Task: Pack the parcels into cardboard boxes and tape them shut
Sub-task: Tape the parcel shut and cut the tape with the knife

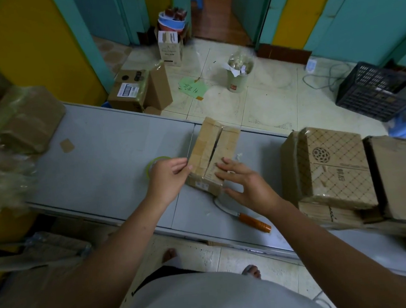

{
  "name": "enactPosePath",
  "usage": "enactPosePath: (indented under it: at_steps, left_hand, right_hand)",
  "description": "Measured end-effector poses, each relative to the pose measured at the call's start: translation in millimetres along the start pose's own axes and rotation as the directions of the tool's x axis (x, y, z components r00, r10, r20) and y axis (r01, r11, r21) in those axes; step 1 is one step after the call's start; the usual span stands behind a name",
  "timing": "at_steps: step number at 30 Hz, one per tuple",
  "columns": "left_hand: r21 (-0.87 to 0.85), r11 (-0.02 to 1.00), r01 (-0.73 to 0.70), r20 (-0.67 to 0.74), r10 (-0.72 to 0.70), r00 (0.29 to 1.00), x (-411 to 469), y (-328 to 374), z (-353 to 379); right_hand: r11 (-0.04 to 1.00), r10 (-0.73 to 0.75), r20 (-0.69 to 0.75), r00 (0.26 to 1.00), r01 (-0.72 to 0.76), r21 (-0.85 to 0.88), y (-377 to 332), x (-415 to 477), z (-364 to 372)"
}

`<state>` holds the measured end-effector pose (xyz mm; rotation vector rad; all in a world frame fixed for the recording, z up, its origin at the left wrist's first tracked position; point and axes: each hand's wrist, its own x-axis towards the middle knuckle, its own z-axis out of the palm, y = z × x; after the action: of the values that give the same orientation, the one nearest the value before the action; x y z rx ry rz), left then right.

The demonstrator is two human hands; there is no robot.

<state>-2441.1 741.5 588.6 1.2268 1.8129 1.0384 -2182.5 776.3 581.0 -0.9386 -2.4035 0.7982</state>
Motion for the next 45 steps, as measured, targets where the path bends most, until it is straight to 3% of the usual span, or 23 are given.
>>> enactPosePath:
  at_steps: [10, 18, 25, 30, 37, 45]
  left_hand:
    - [-0.005, 1.0, -0.005, 0.0, 0.005, 1.0, 1.1, -1.8, -2.1]
    - [-0.059, 0.998, 0.037, 0.0, -0.037, 0.999, -0.9, -7.8, -1.6]
    - [-0.073, 0.996, 0.042, 0.003, -0.042, 0.999, -3.3, -5.9, 0.6]
    - [-0.095, 0.994, 0.051, 0.024, -0.049, 0.998, -1.9, -5.9, -2.1]
    - [-0.101, 0.993, 0.064, 0.014, -0.063, 0.998, -0.7, -5.6, -1.8]
    - [-0.105, 0.993, 0.047, 0.008, -0.046, 0.999, -1.3, -7.7, -0.6]
  right_hand:
    - [0.999, 0.028, 0.061, 0.998, -0.031, 0.04, -1.3, -3.6, -12.3]
    - [0.983, 0.184, -0.19, 0.965, -0.184, 0.015, -20.1, -29.1, 9.3]
    - [0.936, 0.289, -0.23, 0.929, -0.325, -0.134, -27.5, -17.9, 25.6]
    - [0.942, 0.266, -0.21, 0.941, -0.3, -0.151, -28.9, -19.1, 27.0]
    - [0.951, 0.298, -0.165, 0.94, -0.307, -0.028, -22.4, -22.0, 31.7]
    - [0.958, 0.266, -0.159, 0.951, -0.279, -0.065, -17.8, -25.0, 25.0]
